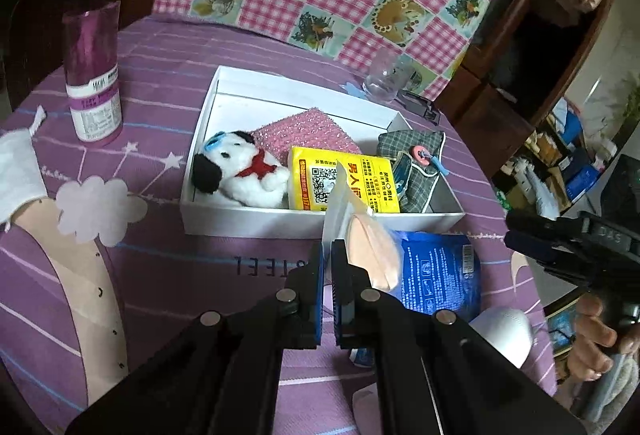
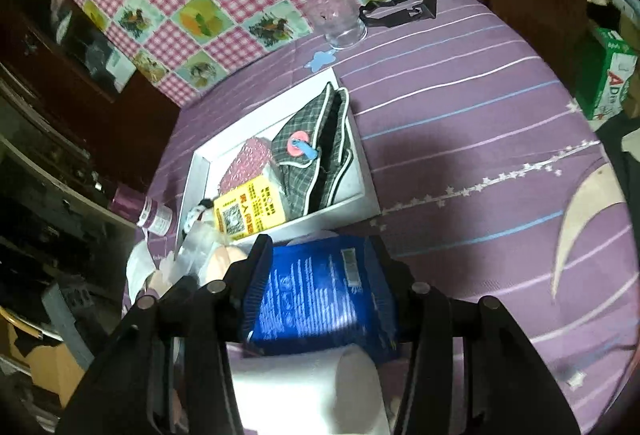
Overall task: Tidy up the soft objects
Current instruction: 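Grasp the clear bag with the beige puff with the left tool while the right tool holds the blue packet, then lift the puff bag with the left tool while the right tool raises the blue packet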
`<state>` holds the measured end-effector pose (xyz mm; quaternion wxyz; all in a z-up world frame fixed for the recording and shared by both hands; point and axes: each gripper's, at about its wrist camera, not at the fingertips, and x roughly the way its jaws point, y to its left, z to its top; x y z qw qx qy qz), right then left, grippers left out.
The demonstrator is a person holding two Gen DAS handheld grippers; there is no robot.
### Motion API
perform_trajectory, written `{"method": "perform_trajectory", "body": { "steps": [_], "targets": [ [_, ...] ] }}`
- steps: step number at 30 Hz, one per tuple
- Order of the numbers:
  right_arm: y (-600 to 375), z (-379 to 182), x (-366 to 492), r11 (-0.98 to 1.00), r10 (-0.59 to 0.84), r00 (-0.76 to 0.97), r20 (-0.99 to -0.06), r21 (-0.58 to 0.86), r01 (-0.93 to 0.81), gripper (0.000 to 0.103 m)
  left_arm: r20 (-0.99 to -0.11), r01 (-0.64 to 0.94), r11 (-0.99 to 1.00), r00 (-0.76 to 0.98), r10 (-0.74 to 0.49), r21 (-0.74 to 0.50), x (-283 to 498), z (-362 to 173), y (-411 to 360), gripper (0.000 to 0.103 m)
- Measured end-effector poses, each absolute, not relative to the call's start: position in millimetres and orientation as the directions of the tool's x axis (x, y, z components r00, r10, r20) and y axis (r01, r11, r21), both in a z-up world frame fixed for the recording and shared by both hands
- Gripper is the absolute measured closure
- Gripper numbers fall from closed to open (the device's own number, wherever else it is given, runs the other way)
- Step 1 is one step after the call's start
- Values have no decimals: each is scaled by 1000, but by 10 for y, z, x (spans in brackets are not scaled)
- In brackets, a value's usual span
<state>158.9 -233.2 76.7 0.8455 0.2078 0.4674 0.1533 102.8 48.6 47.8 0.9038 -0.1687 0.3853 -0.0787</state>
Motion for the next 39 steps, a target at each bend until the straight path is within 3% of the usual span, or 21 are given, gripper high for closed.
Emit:
{"method": "perform_trajectory", "body": {
  "steps": [6,20,31,39],
  "targets": [
    [-2496,418,1581,843,482,535,-694,534,-67,54,-655,67,944,704,-275,-324,1001,495,355,101],
    [-2362,233,1554,803,572,445,-689,580,-134,54,-663,58,951,704,-255,-304,1021,445,276,101],
    [-2297,187,1547,800,584,430,-688,578,-162,94,-680,34,957,697,-230,-289,1030,425,298,101],
    [-2326,263,1512,798,586,457,-670,577,-177,100,-669,32,955,706,-230,-294,1017,451,319,101]
  ]
}}
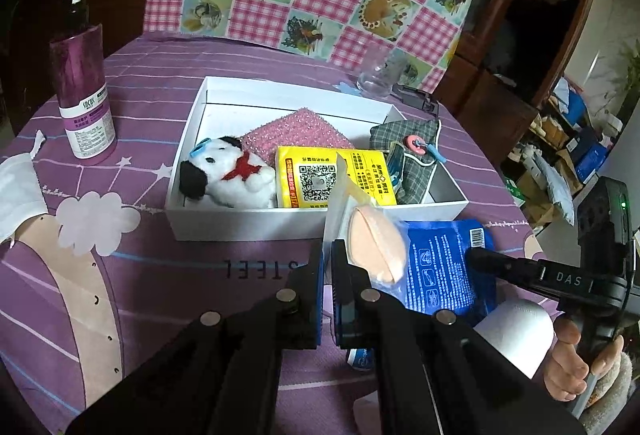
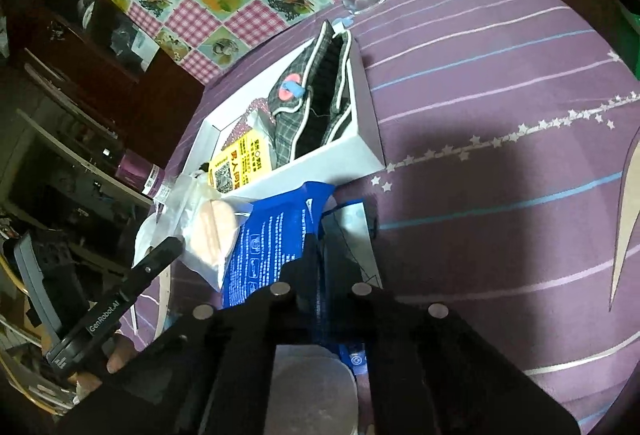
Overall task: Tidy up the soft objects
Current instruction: 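Lift the puff bag with the left tool while the right tool raises the blue packet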
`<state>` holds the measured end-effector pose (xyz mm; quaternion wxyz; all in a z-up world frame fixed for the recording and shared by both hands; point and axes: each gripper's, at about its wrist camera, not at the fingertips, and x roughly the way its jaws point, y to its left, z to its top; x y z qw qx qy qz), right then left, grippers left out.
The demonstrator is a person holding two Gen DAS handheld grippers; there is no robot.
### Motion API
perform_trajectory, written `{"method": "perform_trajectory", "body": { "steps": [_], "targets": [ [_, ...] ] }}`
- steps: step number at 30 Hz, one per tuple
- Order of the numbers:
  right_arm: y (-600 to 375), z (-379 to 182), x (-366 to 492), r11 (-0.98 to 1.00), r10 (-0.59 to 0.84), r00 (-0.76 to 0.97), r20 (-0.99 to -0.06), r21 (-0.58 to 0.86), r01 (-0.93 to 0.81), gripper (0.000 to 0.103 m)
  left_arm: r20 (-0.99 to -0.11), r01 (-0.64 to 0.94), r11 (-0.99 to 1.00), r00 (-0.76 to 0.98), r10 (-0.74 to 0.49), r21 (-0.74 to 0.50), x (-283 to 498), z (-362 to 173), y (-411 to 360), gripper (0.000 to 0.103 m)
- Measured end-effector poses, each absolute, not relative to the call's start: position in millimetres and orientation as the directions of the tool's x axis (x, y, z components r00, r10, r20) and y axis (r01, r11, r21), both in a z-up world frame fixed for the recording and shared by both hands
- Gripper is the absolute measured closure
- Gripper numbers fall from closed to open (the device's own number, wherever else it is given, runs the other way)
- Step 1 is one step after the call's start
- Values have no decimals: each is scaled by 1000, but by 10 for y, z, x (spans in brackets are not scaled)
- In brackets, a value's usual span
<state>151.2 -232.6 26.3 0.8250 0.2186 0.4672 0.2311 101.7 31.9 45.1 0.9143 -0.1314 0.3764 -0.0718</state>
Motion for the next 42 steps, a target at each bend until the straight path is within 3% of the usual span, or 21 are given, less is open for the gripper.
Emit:
{"method": "perform_trajectory", "body": {
  "steps": [38,42],
  "targets": [
    [-2629,787,1259,782,557,651,-516,590,-201,102,-610,50,937,747,-264,-345,925,609,379,102],
    [-2650,812,1237,778,558,658,-506,595,-203,102,-637,72,944,721,-273,-322,950,565,337,101]
  ]
}}
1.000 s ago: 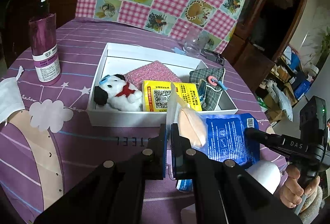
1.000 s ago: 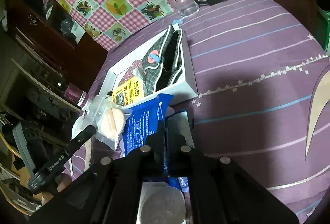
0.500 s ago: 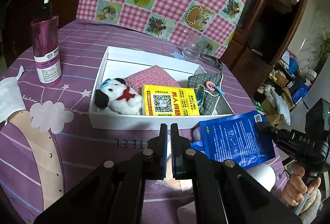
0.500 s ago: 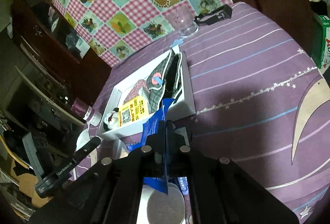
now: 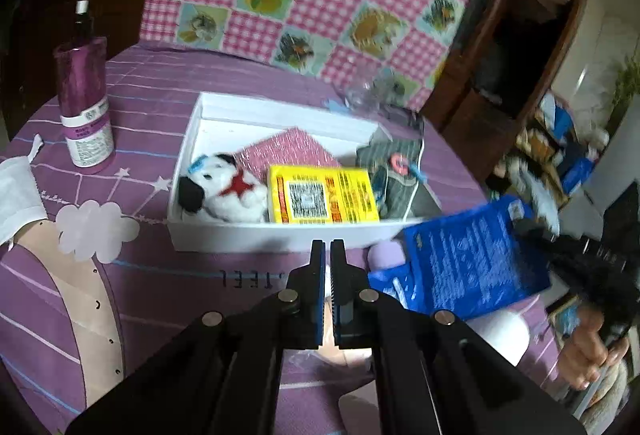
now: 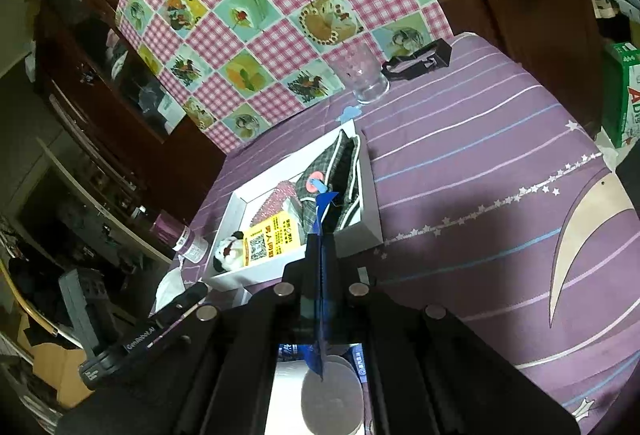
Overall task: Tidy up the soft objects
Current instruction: 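Lift the puff bag with the left tool while the right tool raises the blue packet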
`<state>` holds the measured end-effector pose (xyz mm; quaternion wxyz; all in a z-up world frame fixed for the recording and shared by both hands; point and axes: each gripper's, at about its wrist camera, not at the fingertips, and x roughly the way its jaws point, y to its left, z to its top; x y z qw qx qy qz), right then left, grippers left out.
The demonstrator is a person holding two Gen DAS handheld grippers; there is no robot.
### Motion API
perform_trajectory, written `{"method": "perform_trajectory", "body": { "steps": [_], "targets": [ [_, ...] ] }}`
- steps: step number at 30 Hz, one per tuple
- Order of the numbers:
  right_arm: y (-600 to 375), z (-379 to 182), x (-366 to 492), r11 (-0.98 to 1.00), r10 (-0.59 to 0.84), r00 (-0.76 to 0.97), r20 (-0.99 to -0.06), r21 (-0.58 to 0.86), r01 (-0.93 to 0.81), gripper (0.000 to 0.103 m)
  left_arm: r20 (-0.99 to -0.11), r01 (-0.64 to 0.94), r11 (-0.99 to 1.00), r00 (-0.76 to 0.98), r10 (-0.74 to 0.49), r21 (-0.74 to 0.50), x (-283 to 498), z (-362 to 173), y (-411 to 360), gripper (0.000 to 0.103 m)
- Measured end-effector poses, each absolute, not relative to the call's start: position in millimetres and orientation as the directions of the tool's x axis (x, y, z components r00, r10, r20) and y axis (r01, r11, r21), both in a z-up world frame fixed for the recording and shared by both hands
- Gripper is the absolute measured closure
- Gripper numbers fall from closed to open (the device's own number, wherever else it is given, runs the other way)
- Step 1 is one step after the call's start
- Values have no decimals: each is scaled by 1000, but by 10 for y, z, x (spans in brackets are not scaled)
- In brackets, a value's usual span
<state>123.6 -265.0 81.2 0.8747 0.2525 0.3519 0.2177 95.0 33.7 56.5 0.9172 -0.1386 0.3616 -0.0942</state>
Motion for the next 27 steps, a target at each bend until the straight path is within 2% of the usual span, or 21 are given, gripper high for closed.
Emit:
{"method": "perform_trajectory", "body": {
  "steps": [1,2,3,4,5,13,14,16,18,19,21,27],
  "targets": [
    [-2653,807,1238,779,557,657,-508,595,-200,102,-660,75,950,703,-265,-302,969,516,302,99],
    [-2650,799,1236,780,555,657,-511,594,-197,102,-677,73,954,689,-258,-289,986,475,275,89],
    [-2646,787,1244,783,552,655,-517,591,-193,102,-698,79,958,669,-256,-276,1019,421,237,70],
    [-2648,783,1248,784,551,653,-519,591,-191,102,-710,87,960,656,-256,-266,1036,378,220,57],
    [-2653,772,1256,783,551,651,-522,593,-186,102,-719,93,963,648,-250,-251,1053,339,199,38],
    [-2672,703,1297,781,551,635,-542,603,-163,102,-772,125,973,592,-231,-195,1129,101,83,33],
    [-2667,698,1296,783,549,634,-545,600,-163,102,-779,136,978,592,-206,-155,1122,97,32,34],
    [-2660,696,1298,786,547,633,-548,596,-163,102,-780,177,982,603,-166,-73,1087,93,-86,47],
    [-2650,694,1300,788,547,630,-551,594,-164,102,-777,216,973,598,-194,-77,1054,107,-149,69],
    [-2646,693,1300,790,545,630,-553,592,-164,102,-777,221,972,599,-194,-73,1050,114,-162,72],
    [-2646,690,1305,793,542,630,-556,588,-163,102,-774,227,972,604,-191,-63,1046,127,-168,88],
    [-2641,683,1312,796,540,628,-560,584,-163,102,-771,190,979,613,-172,-67,1053,148,-101,99]
  ]
}}
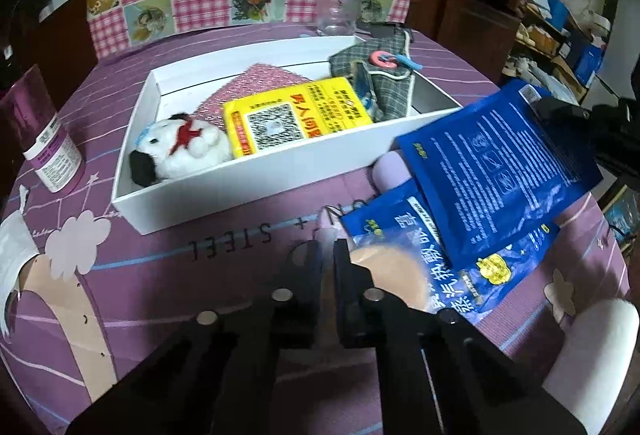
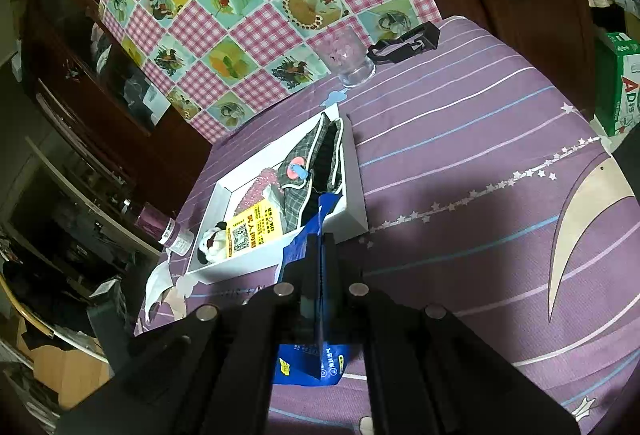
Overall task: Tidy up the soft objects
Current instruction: 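Lift the puff bag with the left tool while the right tool raises the blue packet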
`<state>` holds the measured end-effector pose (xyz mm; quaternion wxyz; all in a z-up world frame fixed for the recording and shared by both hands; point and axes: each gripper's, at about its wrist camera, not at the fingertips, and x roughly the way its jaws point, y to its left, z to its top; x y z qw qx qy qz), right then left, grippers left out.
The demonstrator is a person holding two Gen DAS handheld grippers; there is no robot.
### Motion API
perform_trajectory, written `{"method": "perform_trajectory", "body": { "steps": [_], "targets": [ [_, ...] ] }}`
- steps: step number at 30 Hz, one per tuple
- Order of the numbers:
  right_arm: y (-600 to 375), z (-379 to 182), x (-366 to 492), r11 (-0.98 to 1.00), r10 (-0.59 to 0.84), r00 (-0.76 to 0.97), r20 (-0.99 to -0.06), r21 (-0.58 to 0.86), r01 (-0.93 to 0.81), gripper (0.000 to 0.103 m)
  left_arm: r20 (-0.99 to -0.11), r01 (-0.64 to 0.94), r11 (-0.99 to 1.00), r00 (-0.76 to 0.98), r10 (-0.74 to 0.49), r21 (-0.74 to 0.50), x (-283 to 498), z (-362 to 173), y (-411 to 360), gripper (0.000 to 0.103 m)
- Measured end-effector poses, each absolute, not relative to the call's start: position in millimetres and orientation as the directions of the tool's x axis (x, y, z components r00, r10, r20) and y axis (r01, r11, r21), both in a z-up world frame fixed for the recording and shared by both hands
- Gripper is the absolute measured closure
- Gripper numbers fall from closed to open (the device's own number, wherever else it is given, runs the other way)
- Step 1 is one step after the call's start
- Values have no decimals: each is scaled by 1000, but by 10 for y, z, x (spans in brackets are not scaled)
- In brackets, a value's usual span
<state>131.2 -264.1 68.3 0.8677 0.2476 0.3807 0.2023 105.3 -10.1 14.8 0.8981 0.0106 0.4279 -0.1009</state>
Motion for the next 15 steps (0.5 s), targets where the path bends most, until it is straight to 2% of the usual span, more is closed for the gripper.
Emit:
{"method": "perform_trajectory", "body": {
  "steps": [5,11,15],
  "targets": [
    [-2651,645,1289,785,522,657,-544,607,-122,102,-747,146,985,644,-165,-92,1043,202,9,100],
    [-2531,716,1231,842,456,696,-554,523,-136,102,-723,105,988,673,-156,-115,1032,277,100,100],
    [-2544,750,1211,844,455,703,-546,517,-145,102,-694,102,985,700,-168,-136,993,354,140,100]
  ]
}}
